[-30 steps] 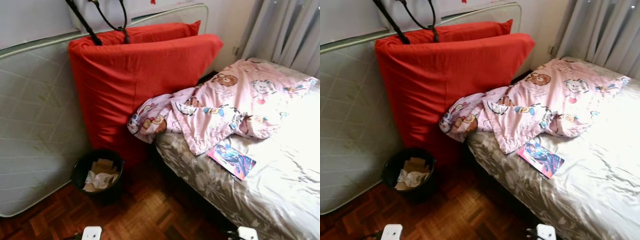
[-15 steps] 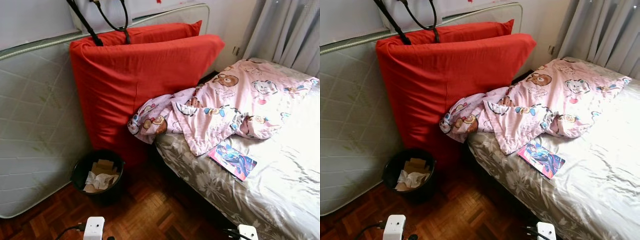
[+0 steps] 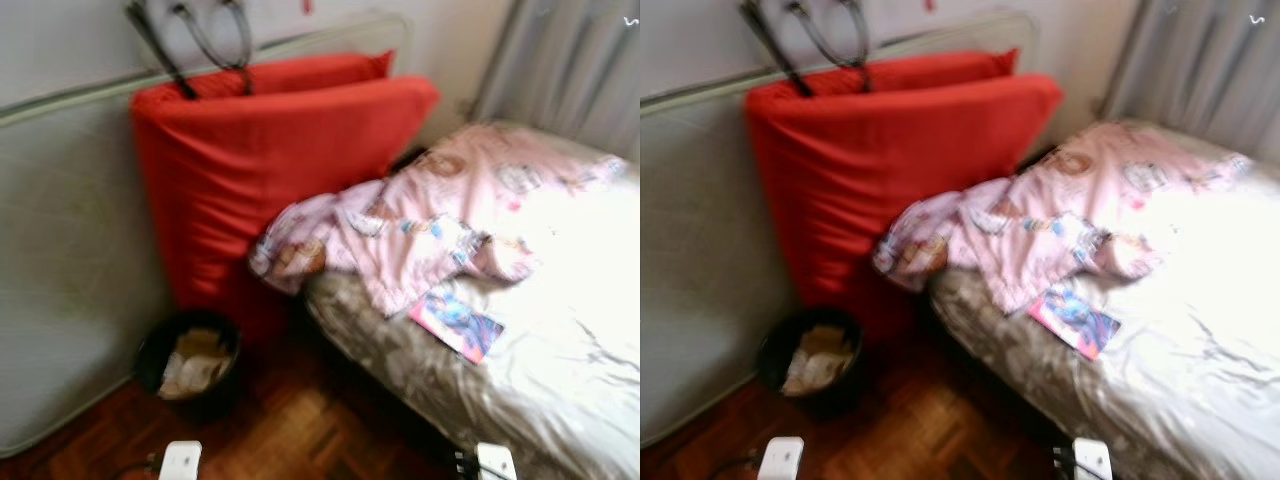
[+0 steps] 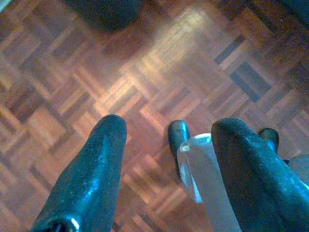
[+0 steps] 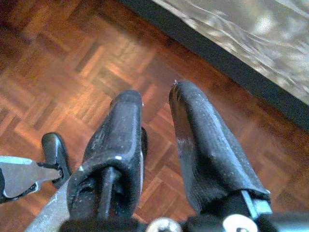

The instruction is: Clean up the room

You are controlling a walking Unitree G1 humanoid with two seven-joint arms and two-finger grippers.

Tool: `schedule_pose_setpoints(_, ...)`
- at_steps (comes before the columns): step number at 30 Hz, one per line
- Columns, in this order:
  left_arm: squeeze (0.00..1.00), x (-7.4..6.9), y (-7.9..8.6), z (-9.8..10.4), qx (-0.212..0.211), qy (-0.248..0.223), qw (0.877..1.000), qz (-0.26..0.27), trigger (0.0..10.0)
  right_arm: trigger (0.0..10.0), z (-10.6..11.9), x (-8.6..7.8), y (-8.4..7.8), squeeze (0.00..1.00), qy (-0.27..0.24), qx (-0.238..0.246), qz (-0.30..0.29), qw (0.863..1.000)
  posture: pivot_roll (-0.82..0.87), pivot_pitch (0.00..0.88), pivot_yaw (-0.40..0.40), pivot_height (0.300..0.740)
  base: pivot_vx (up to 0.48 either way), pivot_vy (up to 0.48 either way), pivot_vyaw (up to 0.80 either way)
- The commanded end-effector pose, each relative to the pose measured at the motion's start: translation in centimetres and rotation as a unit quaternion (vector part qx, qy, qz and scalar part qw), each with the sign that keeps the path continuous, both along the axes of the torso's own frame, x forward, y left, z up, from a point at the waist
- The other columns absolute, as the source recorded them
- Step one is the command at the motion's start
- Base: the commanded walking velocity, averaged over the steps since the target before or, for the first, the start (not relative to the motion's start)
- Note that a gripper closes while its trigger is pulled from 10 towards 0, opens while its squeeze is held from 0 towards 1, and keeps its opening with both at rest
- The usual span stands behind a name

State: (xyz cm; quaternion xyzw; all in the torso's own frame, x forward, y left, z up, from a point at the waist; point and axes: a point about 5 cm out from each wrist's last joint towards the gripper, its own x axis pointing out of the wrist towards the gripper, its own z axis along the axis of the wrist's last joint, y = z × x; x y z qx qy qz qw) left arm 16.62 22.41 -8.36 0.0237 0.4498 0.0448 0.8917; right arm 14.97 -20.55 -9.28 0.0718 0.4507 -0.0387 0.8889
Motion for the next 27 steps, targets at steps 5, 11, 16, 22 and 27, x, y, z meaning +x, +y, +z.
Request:
schedule_pose_setpoints(5,0.0,0.97,-0.51,0.29,-0.01,-0.009,1.0,0.006,10.0,10.0,-0.11,-0.49,-0.41,0.0,0.006,-0.004,-0.004,1.0,0.03,0.0,-0.046,0.74,0.262,0.0,-0.43)
schedule_pose_setpoints(11,0.0,1.22,-0.58,0.4,-0.009,-0.012,1.0,0.002,10.0,10.0,-0.08,-0.41,-0.29,0.0,0.001,-0.001,-0.004,1.0,0.03,0.0,-0.041,0.74,0.264,0.0,0.0)
schedule_pose_setpoints(16,0.0,1.23,-0.61,0.39,-0.009,-0.011,1.0,0.0,10.0,10.0,-0.1,-0.45,-0.25,0.0,0.002,-0.001,-0.001,1.0,0.03,0.0,-0.039,0.74,0.264,0.0,0.0)
schedule_pose_setpoints(22,0.0,1.18,-0.74,0.34,-0.009,-0.01,1.0,-0.003,10.0,10.0,-0.11,-0.5,-0.25,0.0,0.002,-0.001,-0.001,1.0,0.03,0.0,-0.039,0.74,0.26,0.0,0.0)
schedule_pose_setpoints(27,0.0,1.13,-0.73,0.32,-0.009,-0.009,1.0,-0.004,10.0,10.0,-0.14,-0.54,-0.21,0.0,0.003,-0.001,-0.001,1.0,0.03,0.0,-0.036,0.74,0.262,0.0,0.0)
